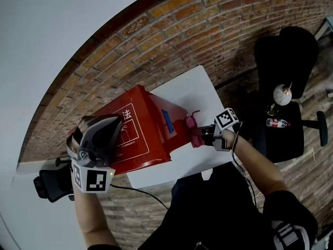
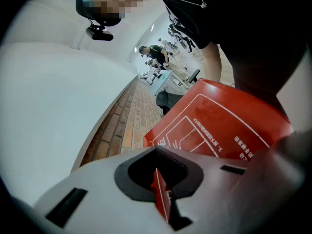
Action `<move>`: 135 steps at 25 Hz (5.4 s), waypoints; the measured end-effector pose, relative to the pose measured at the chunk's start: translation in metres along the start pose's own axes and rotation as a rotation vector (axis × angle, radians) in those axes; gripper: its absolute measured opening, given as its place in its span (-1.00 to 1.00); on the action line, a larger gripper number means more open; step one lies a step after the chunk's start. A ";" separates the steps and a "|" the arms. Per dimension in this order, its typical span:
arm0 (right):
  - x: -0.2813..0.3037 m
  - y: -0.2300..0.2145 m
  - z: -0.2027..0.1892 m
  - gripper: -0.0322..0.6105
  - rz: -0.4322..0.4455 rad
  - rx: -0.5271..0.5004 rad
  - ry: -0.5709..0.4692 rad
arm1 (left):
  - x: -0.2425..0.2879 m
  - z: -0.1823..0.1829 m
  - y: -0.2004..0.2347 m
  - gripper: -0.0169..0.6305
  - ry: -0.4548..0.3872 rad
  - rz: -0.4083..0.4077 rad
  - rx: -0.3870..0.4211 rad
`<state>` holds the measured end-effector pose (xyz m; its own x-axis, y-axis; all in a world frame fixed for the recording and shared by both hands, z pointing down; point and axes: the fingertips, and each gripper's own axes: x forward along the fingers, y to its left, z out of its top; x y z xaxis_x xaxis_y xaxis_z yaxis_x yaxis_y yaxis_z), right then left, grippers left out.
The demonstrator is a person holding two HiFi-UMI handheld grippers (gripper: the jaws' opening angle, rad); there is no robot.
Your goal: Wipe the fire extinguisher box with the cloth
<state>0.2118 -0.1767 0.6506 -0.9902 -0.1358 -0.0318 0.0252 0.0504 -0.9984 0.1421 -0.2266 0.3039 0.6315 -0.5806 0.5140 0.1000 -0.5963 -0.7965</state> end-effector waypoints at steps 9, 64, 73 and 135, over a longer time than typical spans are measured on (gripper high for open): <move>0.002 0.026 0.002 -0.59 0.064 -0.024 0.000 | -0.001 0.000 0.001 -0.85 0.003 0.006 -0.007; 0.005 0.174 0.001 -0.59 0.287 -0.123 -0.020 | -0.001 -0.001 0.001 -0.85 0.006 0.009 -0.012; 0.006 0.195 0.000 -0.59 0.329 -0.135 -0.024 | -0.001 -0.001 0.000 -0.85 0.002 0.006 -0.006; -0.023 0.296 -0.003 -0.59 0.438 -0.276 -0.311 | 0.001 -0.001 -0.001 -0.85 -0.003 -0.005 -0.008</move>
<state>0.2411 -0.1560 0.3559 -0.8079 -0.3256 -0.4913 0.3439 0.4164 -0.8416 0.1420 -0.2271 0.3051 0.6334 -0.5757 0.5171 0.0971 -0.6038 -0.7912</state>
